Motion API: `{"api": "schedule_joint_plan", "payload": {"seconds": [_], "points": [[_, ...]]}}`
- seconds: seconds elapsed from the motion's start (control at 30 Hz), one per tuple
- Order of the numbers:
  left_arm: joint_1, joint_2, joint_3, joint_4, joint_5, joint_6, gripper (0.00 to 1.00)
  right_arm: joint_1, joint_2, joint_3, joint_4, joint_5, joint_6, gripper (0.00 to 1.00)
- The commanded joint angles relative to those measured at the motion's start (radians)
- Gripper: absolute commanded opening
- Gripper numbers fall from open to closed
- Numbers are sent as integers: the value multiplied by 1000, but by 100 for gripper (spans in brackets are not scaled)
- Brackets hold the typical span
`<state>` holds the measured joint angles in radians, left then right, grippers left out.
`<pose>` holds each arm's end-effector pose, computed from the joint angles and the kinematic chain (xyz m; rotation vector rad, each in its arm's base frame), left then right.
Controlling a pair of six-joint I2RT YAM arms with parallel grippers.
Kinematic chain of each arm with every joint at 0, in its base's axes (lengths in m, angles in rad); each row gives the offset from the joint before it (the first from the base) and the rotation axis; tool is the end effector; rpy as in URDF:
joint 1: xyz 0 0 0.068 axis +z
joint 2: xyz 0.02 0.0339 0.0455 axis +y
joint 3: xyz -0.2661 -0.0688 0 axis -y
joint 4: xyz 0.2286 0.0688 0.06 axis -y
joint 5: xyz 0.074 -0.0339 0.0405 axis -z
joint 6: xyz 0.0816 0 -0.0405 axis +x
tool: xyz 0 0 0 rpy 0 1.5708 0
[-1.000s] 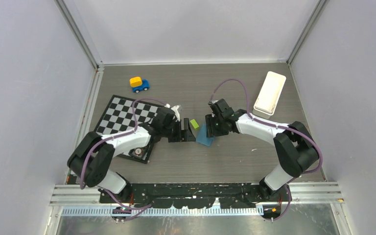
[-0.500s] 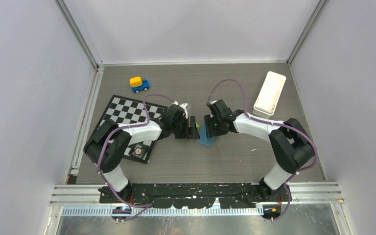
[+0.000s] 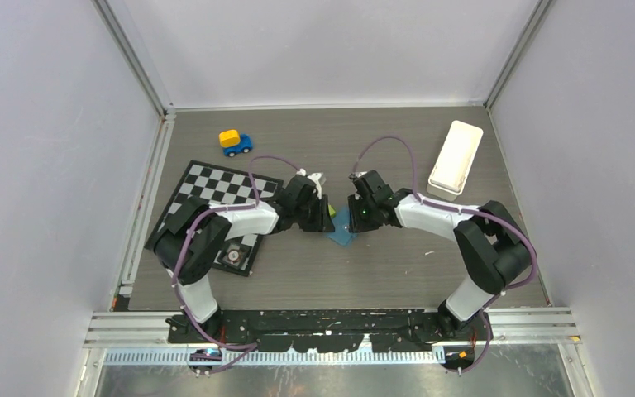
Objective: Put the credit cards into the card holder
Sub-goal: Open the card holder at the center of the board.
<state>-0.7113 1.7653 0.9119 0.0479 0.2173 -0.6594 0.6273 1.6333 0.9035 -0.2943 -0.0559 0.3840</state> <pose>0.2714 -0.2571 0.1309 0.1778 2.5419 -0.8635 0.2627 0.1961 0.1386 -0.3432 2.6356 0.4259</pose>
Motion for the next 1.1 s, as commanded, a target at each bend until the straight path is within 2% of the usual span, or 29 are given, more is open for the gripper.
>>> {"api": "schedule_joint_plan", "payload": {"seconds": [0.0,0.13,0.2,0.23,0.57,0.77,0.93,1.07], "points": [[-11,39,7,-8,4,24,22,18,-3,-50,28,-85,55,24],[-11,51,12,-10,3,24,12,17,-12,-69,43,-122,60,10],[-11,56,20,-21,2,30,1,18,-13,-74,50,-159,54,3],[-11,58,25,-30,-2,32,0,18,-14,-76,55,-192,51,1],[-11,44,55,-128,-69,83,0,29,-11,-93,135,-444,48,0],[-11,48,58,-126,-39,100,0,46,12,-82,143,-407,45,1],[-10,48,57,-120,-12,100,0,48,33,-77,165,-367,45,10],[-10,48,59,-125,-3,99,0,51,40,-79,193,-351,48,10]]}}
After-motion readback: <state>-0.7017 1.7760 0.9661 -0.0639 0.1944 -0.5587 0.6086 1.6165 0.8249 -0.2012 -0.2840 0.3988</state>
